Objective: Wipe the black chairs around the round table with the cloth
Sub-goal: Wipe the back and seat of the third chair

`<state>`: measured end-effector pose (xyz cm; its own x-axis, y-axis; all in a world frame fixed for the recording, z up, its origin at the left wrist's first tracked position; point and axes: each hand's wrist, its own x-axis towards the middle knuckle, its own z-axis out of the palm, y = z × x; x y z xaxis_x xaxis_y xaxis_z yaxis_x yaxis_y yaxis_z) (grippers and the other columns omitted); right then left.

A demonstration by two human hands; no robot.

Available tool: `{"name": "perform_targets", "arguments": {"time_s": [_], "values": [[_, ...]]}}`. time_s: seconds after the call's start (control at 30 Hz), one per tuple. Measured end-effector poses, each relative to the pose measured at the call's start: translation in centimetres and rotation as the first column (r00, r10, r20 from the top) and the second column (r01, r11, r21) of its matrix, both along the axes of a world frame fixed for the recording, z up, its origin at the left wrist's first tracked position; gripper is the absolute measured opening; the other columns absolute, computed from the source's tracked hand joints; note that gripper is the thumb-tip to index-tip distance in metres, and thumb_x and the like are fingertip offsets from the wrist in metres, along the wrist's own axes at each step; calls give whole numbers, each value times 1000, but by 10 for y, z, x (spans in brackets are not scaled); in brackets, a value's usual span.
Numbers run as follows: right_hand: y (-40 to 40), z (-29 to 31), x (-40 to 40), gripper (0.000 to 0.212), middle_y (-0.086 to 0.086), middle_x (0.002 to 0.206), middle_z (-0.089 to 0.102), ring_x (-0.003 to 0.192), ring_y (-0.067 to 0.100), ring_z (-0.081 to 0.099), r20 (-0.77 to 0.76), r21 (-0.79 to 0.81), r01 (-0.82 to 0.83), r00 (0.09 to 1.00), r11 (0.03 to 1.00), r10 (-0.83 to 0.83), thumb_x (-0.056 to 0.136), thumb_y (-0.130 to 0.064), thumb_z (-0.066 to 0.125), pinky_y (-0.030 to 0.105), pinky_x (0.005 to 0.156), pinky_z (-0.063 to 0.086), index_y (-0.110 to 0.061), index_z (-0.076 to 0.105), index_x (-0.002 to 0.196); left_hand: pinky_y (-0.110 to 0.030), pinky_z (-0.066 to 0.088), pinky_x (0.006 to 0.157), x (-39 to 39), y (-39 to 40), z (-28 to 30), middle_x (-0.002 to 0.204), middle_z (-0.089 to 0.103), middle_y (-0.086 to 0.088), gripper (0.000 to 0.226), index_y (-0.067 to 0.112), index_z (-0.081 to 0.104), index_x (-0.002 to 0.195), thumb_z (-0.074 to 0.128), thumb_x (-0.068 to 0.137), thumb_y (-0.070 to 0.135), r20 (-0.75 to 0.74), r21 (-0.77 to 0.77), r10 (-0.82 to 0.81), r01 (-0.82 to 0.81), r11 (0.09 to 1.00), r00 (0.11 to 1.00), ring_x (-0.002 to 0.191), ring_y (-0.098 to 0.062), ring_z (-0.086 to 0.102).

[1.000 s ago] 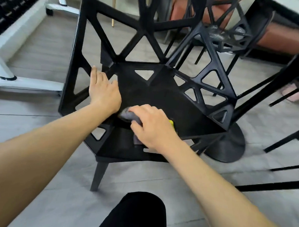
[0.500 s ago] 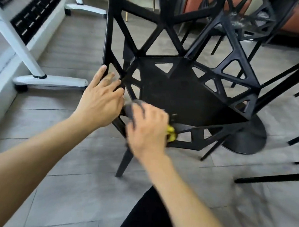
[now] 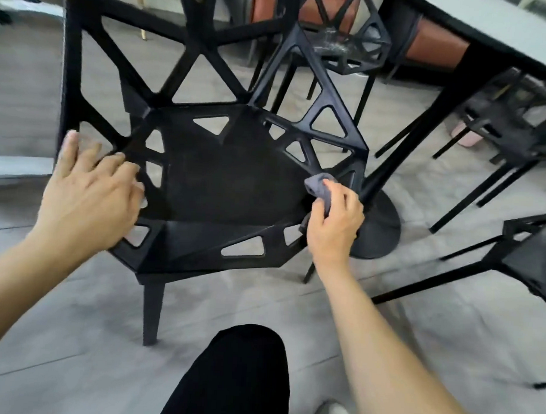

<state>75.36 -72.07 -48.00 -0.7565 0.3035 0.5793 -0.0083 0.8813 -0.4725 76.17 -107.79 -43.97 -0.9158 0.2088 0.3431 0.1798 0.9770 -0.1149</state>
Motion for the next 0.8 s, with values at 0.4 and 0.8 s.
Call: {"name": "perform_targets", "arguments": {"time_s": [0.4, 0.8], "values": [[-49, -37, 54, 43, 13, 136, 57, 127, 32, 52, -52, 186, -291, 951, 939, 305, 90, -23, 64, 47, 109, 40, -17, 65, 132, -38, 16, 124, -63, 118, -31, 164, 27, -5, 49, 29, 35, 154, 35, 106, 38, 423, 417, -297, 107, 902, 856, 151, -27, 23], [16, 8, -16, 39, -4, 123, 58, 115, 20, 53, 177, 263, -493, 869, 829, 461, 86, -28, 58, 37, 100, 39, -28, 64, 125, -40, 17, 123, -108, 181, -33, 165, 23, -6, 51, 25, 29, 157, 33, 106, 34, 444, 355, -229, 65, 933, 866, 151, -29, 22]]}}
